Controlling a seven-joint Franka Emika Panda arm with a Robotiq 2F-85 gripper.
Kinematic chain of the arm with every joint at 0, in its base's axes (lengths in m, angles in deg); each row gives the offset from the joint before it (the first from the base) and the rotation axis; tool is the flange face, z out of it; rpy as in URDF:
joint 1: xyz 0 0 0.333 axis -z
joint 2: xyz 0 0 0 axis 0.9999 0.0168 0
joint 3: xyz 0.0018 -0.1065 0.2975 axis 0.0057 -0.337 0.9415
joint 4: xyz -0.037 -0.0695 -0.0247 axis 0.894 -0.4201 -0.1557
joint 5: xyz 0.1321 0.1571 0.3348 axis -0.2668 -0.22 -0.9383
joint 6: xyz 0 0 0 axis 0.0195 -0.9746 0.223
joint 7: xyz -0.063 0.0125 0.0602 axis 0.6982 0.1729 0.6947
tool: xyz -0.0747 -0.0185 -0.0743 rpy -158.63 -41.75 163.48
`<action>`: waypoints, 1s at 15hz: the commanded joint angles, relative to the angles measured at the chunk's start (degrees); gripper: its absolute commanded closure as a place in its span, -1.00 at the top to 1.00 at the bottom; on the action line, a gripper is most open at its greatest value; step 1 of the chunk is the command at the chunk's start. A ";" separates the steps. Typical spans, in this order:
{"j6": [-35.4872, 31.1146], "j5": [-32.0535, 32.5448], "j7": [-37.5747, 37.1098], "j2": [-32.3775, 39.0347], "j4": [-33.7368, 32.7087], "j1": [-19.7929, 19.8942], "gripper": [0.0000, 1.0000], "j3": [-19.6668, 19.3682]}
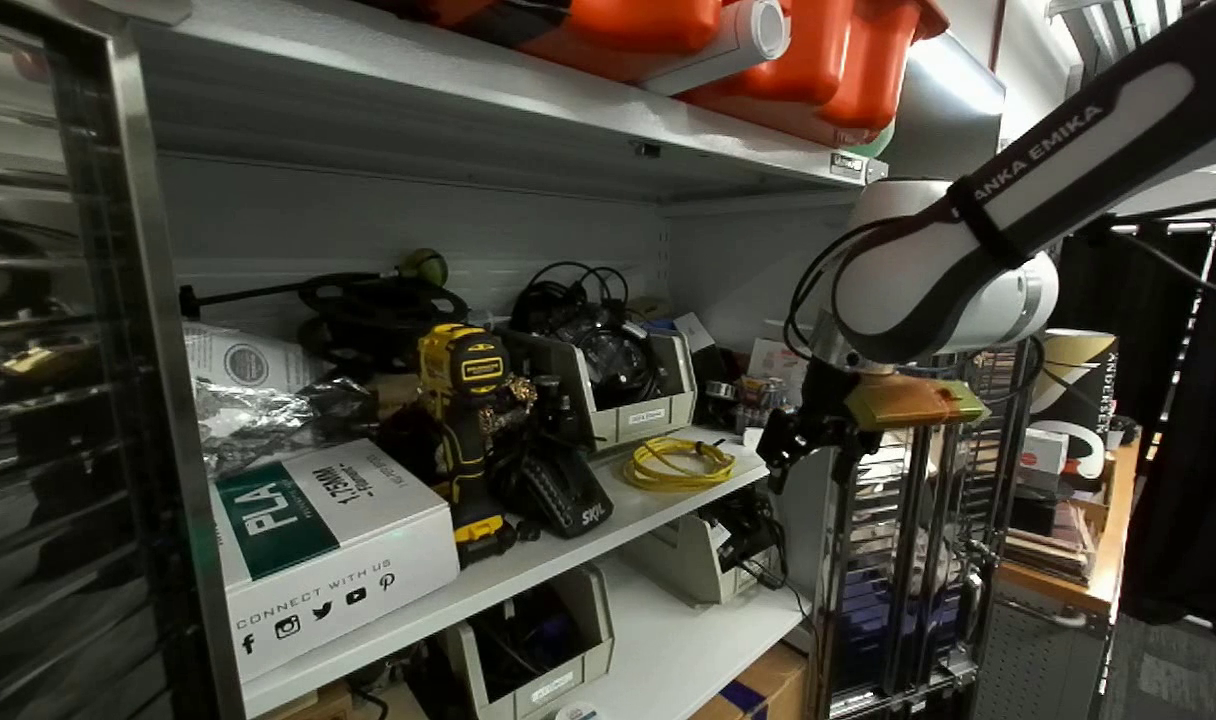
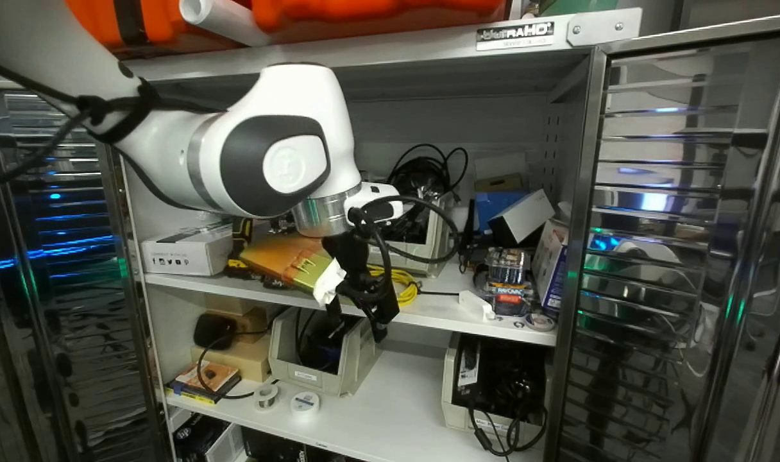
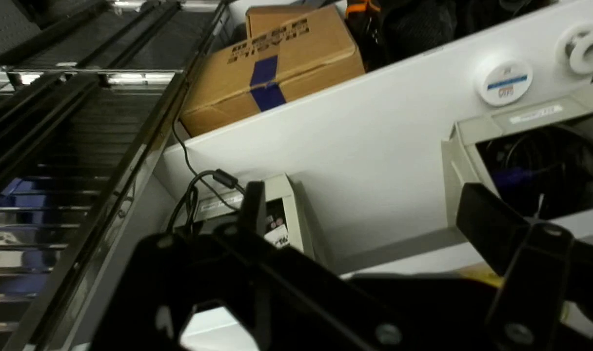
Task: Pick the yellow cable and put it in the box
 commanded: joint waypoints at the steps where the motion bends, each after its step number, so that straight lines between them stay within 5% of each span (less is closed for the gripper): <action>1: -9.43 -1.32 -5.49 4.78 -3.16 0.23 1.00 -0.22; 8: -15.55 1.44 -15.39 13.20 -11.73 -0.96 1.00 -1.59; 15: -13.50 2.12 -18.58 20.08 -19.65 -3.73 1.00 -3.68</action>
